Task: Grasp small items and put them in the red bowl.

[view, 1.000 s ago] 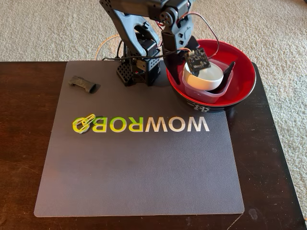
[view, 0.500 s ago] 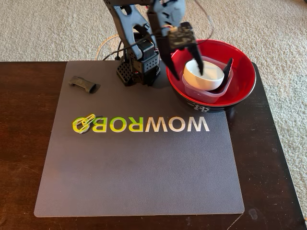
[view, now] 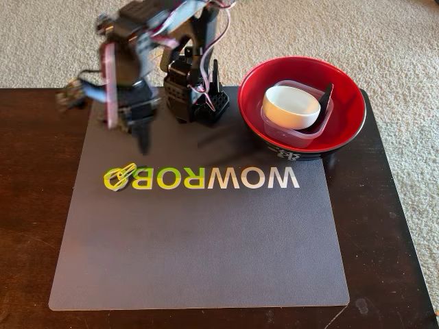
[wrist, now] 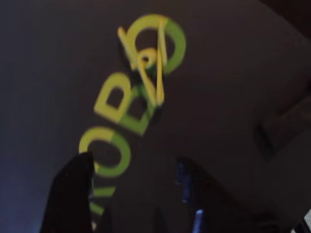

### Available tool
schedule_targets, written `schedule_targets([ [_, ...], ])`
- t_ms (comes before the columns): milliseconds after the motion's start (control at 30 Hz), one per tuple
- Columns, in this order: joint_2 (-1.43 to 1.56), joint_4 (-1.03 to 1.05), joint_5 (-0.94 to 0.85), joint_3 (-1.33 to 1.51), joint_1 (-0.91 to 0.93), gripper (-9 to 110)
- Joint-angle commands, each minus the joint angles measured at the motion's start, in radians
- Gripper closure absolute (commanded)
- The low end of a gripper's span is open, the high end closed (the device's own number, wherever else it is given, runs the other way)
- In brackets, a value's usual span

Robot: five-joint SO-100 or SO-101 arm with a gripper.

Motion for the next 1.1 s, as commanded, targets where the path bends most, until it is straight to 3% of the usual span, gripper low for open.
schedule_targets([
  [0, -0.054, -0.06, 0.043, -0.009, 0.066, 80],
  [200, -0.16, -0.121, 0.123, -0.014, 0.15, 81],
  [533, -0.388, -0.192, 0.402, -0.06, 0.184, 81],
  [1067, -0.638, -0.241, 0.328, -0.202, 0.146, 81],
])
